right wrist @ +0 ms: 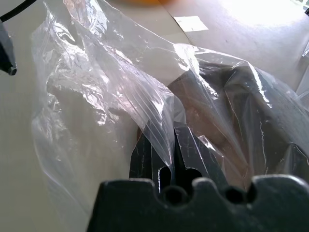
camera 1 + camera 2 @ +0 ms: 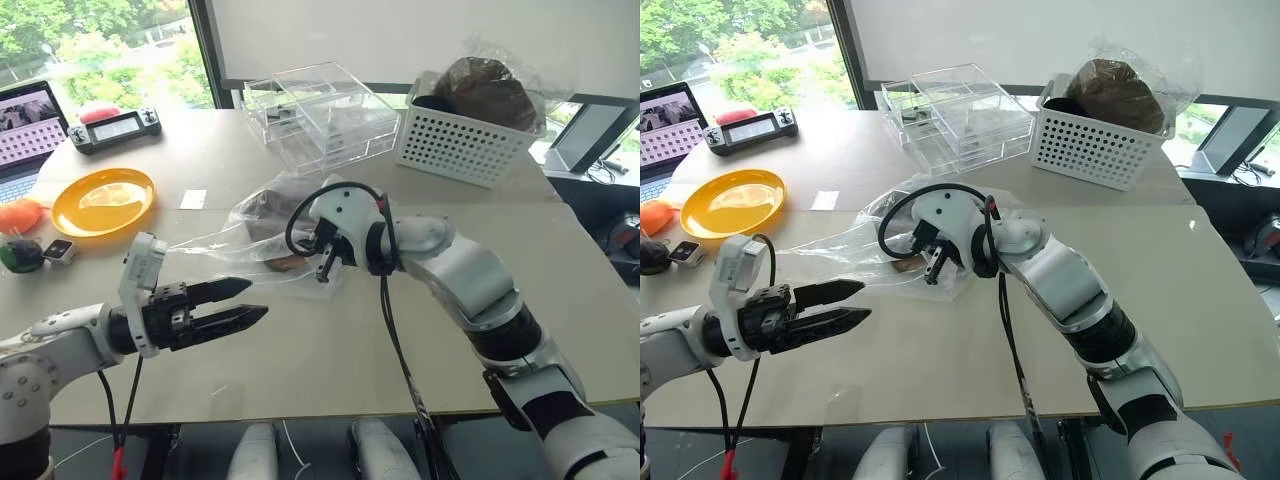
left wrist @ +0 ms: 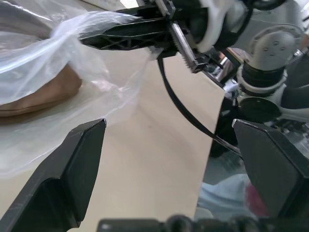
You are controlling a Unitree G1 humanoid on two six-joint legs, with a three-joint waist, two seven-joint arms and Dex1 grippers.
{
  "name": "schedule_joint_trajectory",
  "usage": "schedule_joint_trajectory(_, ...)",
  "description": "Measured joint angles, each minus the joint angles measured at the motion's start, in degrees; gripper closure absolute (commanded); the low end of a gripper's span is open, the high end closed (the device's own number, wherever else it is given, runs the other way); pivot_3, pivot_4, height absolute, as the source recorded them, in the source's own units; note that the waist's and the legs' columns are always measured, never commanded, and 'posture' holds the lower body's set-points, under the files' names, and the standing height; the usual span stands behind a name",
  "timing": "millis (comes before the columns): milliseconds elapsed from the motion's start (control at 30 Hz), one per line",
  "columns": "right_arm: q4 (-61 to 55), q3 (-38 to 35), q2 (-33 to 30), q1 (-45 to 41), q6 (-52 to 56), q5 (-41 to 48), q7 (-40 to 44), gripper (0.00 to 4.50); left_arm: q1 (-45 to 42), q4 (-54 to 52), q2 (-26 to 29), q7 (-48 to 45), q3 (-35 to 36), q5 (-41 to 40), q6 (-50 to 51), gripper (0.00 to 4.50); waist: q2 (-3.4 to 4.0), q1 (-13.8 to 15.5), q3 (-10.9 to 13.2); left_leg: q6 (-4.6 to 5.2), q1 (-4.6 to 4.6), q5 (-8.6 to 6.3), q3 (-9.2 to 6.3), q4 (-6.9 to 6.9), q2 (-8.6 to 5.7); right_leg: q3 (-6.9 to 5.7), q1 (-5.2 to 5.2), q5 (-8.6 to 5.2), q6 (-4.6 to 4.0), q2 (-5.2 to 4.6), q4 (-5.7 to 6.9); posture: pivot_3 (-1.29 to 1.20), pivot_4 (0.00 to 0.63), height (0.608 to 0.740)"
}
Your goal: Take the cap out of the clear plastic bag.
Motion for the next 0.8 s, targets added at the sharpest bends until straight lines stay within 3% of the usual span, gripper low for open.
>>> schedule_joint_trajectory(267,-0.02,-0.64,2.65,-1.45,-0.03,-1.12,-1.36,4.36,-0.12,3.96,-5.87,15.46,-0.84,-5.32,-2.98,0.0,-0.01,-0.1,-0.01,0.0,0.0,0.0,-0.01,0.0,-0.01,0.01,0.0,0.01,-0.01,0.0,0.0,0.0,0.15,0.735)
schedule_joint_trajectory(600,-3.34,-5.65,4.63,-2.27,0.64,0.61,-2.31,4.36,-2.06,8.29,-9.5,22.35,-4.99,-1.14,-6.47,0.0,-0.02,0.12,-0.01,-0.01,-0.01,0.0,0.0,-0.01,-0.02,0.0,0.0,0.01,-0.02,0.0,-0.01,0.0,0.15,0.735)
schedule_joint_trajectory(800,-6.5,-5.92,1.05,0.32,0.78,1.09,-1.6,4.36,-6.26,11.03,-13.81,26.14,-6.55,-1.26,-8.13,0.0,-0.02,0.65,-0.01,-0.01,-0.02,0.0,-0.01,0.0,-0.04,0.0,0.01,0.01,-0.01,0.0,-0.03,0.0,0.15,0.735)
